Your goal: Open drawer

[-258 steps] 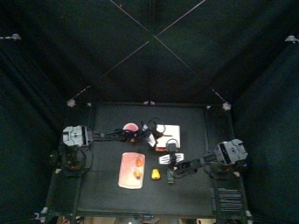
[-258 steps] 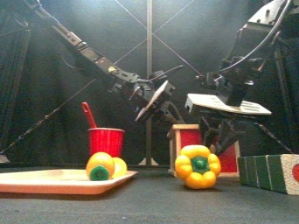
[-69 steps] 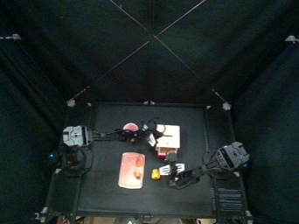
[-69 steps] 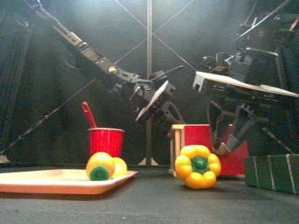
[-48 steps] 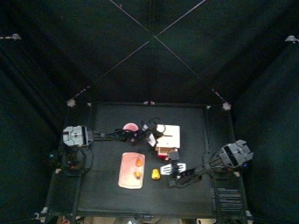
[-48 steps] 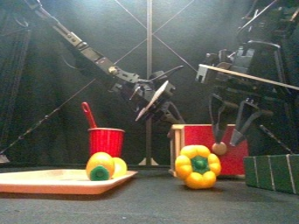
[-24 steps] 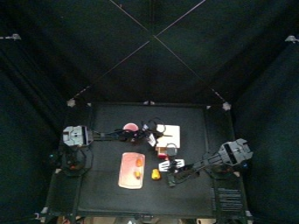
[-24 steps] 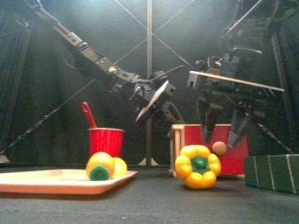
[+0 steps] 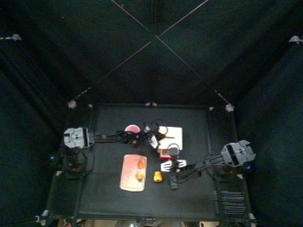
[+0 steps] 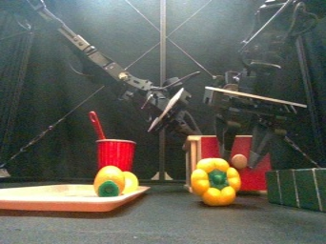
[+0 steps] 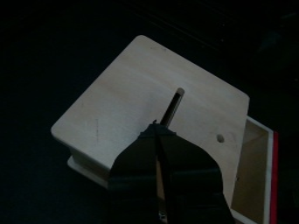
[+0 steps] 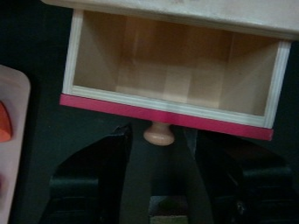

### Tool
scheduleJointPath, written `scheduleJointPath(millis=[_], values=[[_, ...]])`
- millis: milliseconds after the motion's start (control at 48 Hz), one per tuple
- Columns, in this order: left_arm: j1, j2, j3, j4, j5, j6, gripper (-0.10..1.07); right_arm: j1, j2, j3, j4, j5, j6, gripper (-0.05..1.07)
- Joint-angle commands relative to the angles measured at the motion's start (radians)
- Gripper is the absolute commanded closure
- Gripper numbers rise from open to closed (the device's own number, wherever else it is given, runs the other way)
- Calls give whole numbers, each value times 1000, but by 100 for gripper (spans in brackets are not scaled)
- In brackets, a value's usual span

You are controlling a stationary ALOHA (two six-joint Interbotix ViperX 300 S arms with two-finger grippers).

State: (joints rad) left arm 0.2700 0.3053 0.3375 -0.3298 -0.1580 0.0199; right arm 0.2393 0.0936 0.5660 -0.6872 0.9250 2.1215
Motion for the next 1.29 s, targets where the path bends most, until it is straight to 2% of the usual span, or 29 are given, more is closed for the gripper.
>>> scheduleJointPath(millis=[0,396,708,812,1271], values=[[12,-3,-5,-3,9,2,71,-14,-12,-8,-5,-6,0,18],[12,-3,-3,-3,9,0,71,-26,11,-14,-8,-11,0,19],[14,-3,-3,-3,9,2,71,-31,14,-15,-8,-15,0,41],[12,-2,-3,-3,9,2,71,-31,15,-17,-6,-14,0,45],[14,-3,-3,-3,9,2,71,-23,14,-17,-6,-15,-2,46]])
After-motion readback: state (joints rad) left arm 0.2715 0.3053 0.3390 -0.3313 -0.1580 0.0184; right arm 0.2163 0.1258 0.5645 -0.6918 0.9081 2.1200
